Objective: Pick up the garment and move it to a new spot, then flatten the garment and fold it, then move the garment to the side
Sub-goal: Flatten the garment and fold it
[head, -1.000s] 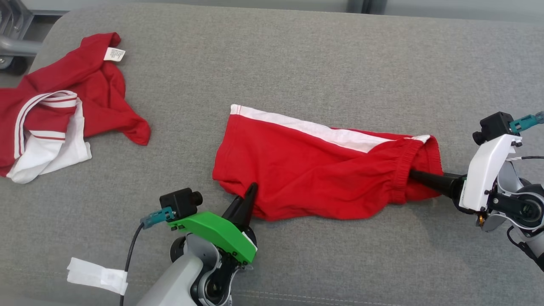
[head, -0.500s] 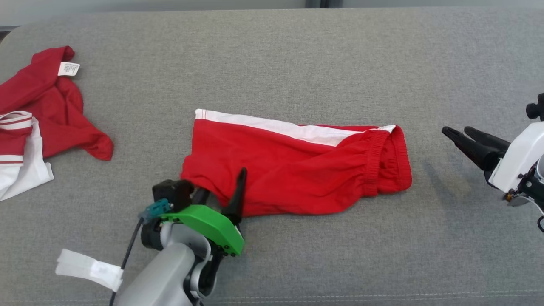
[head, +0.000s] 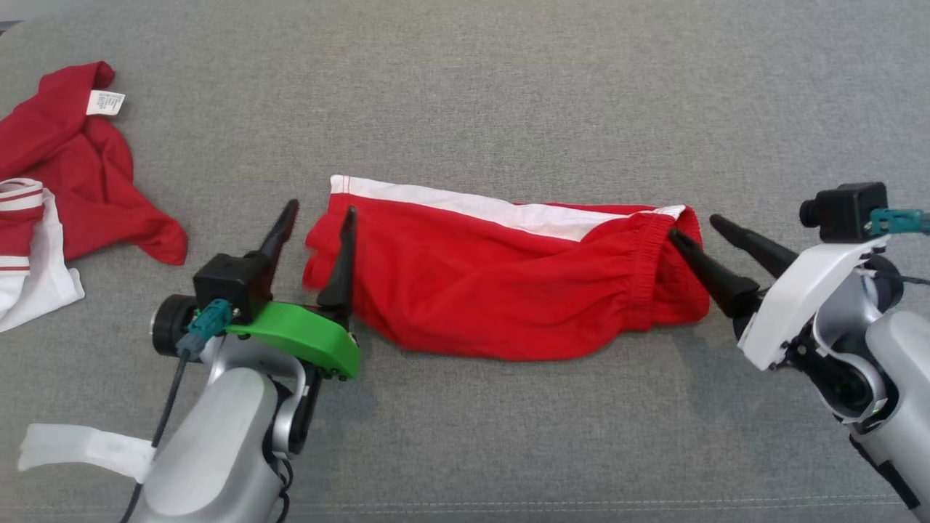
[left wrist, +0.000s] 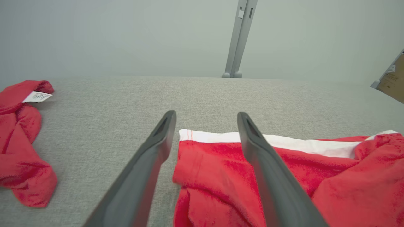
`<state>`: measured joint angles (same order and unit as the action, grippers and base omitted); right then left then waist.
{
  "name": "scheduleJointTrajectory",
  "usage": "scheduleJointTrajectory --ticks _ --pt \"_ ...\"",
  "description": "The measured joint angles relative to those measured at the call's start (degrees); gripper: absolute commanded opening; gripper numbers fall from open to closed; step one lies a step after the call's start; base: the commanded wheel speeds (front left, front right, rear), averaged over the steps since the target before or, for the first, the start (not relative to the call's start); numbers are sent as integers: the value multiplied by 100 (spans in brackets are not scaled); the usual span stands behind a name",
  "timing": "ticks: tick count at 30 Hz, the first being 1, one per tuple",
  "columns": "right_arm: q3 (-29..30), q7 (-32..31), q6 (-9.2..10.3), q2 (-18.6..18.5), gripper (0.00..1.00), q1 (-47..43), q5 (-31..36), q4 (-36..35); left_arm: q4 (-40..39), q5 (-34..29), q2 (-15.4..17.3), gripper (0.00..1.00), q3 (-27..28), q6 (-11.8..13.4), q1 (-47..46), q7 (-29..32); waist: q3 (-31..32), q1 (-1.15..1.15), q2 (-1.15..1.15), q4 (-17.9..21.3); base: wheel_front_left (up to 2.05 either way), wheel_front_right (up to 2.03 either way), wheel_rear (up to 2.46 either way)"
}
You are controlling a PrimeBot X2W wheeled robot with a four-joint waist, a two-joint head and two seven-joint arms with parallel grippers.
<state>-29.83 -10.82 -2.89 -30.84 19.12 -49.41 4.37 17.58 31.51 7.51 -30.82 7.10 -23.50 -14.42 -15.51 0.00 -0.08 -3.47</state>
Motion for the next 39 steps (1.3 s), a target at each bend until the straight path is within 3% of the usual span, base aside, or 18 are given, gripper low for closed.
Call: scheduleJointTrajectory --ticks 7,15,32,39 --pt "-279 124 152 204 100 -298 180 157 -363 -810 -46 100 813 0 197 -1 -12 0 0 -192 0 0 0" --pt "-271 279 301 181 100 -358 367 252 -680 -1088 -234 100 1434 0 738 -1 5 0 0 -314 0 0 0" --pt "-238 316 457 200 100 -448 315 360 -1307 -1580 -443 100 1624 0 1179 -1 -194 0 0 -170 0 0 0" --pt "-182 263 325 514 100 -456 -201 436 -1499 -1678 -455 100 1655 0 1191 -1 -375 0 0 -162 0 0 0"
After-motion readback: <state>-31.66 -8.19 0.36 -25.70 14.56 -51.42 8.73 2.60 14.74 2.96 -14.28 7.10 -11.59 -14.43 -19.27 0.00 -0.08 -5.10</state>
